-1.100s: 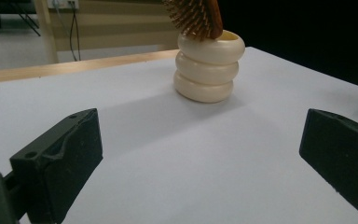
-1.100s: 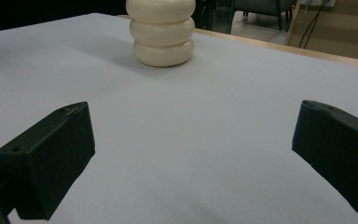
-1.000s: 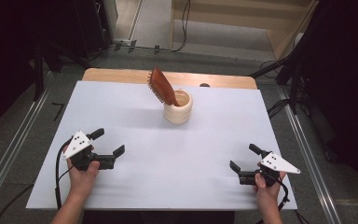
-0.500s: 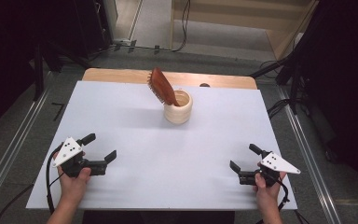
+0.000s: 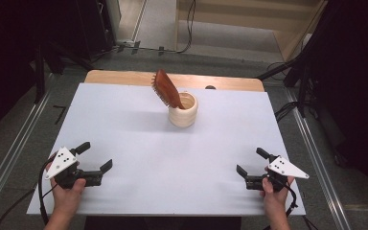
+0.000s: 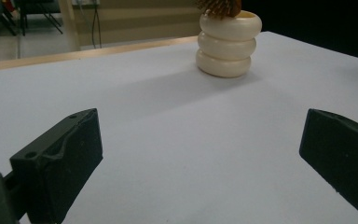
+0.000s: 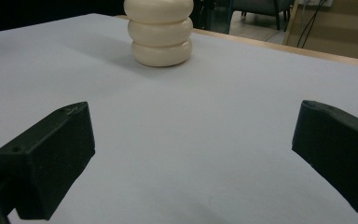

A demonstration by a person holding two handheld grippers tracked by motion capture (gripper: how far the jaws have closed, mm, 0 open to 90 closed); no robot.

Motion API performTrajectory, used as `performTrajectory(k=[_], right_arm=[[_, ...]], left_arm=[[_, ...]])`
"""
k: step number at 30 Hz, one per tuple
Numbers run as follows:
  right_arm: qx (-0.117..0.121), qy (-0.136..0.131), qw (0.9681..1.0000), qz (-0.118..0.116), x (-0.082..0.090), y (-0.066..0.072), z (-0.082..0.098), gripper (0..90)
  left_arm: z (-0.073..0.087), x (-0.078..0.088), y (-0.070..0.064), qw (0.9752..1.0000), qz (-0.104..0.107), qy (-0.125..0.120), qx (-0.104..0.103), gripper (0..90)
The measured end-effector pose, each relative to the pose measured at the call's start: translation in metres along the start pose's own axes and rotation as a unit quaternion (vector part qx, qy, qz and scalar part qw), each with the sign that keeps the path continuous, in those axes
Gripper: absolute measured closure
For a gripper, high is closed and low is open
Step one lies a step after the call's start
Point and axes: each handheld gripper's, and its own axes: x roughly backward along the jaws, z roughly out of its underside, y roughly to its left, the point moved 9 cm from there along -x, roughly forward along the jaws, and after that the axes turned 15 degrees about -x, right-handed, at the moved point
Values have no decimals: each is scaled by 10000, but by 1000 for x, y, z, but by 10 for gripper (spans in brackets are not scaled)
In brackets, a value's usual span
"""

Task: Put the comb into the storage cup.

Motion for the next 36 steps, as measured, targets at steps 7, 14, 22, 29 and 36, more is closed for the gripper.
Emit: performTrajectory(k=[7, 14, 22, 29, 36], right_arm=[[-1, 0, 10000, 2, 0, 0, 0, 0], [0, -1, 10000, 6, 0, 0, 0, 0], [3, -14, 10000, 7, 0, 0, 0, 0], [5, 10, 10000, -2, 0, 0, 0, 0], [-58, -32, 10000, 3, 0, -1, -1, 0]], left_arm=[[7, 10, 4, 9999, -71, 69, 29, 0], [14, 17, 8, 9998, -133, 141, 43, 0], [21, 23, 12, 9995, -206, 247, -14, 0], [27, 21, 11, 9995, -177, 261, 17, 0], [28, 19, 8, 9995, -105, 285, 15, 0]])
